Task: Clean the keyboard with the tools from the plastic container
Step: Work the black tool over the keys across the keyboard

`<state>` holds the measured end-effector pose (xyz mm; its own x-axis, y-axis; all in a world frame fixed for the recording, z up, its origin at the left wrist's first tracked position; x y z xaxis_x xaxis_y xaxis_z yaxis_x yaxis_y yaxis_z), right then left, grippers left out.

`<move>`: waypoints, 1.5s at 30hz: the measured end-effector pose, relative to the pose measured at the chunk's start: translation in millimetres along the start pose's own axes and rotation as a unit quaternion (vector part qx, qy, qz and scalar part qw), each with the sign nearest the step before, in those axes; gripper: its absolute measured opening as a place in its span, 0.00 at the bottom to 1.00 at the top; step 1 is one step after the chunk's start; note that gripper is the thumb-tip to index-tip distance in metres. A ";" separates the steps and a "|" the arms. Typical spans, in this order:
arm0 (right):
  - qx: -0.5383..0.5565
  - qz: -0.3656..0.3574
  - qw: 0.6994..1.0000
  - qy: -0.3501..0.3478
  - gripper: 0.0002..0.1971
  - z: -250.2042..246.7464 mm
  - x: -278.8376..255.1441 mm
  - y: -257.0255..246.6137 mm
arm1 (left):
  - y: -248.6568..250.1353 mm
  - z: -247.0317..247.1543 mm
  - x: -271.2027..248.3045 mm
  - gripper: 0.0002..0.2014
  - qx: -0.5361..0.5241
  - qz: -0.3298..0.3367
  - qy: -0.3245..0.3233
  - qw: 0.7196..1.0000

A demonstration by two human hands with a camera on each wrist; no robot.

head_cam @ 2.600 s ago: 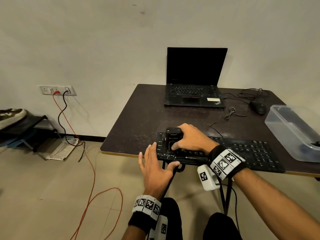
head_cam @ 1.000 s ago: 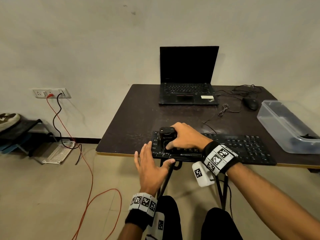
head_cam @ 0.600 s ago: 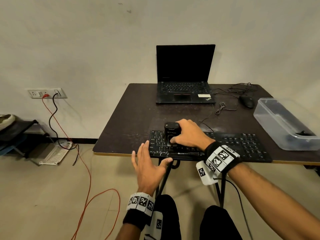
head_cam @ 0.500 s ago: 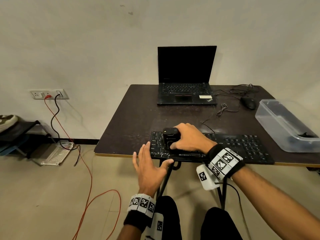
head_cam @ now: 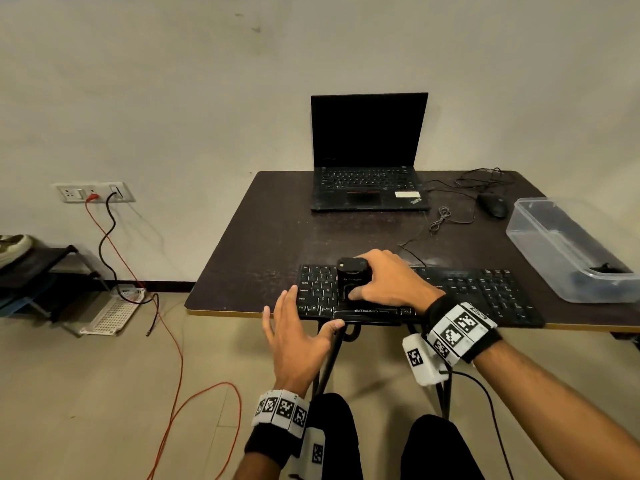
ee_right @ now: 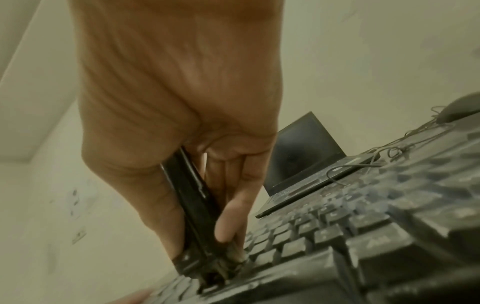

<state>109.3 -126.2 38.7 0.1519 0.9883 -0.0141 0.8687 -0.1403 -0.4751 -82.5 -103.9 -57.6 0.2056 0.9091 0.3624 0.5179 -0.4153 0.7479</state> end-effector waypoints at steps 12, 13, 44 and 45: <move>0.005 0.015 1.000 -0.004 0.11 -7.7 -3.2 15.2 | -1.4 1.5 -0.3 0.61 0.001 -0.003 0.006 1.000; 0.009 0.019 1.000 0.010 0.12 -10.2 -3.3 17.1 | -2.3 1.9 0.1 0.60 0.001 -0.008 0.003 1.000; 0.030 0.030 0.999 0.029 0.10 -20.1 -21.8 39.5 | -1.8 1.4 -0.3 0.58 -0.007 -0.009 0.001 1.000; 0.027 0.034 0.998 0.037 0.11 -23.1 -21.9 41.4 | -1.2 1.5 -0.5 0.58 -0.008 -0.009 -0.001 1.000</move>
<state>152.8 -155.0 39.7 0.2456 0.9692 0.0171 0.8288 -0.2007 -0.5223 -82.0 -103.8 -59.5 0.1989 0.9164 0.3474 0.5078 -0.3996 0.7632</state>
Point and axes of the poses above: each hand's wrist, its own x-axis towards the middle knuckle, its own z-axis out of the palm, y = z × x, the point moved 8 cm from there along x, towards the middle knuckle, and after that the axes turned 3 degrees about -x, right-handed, at the moved point
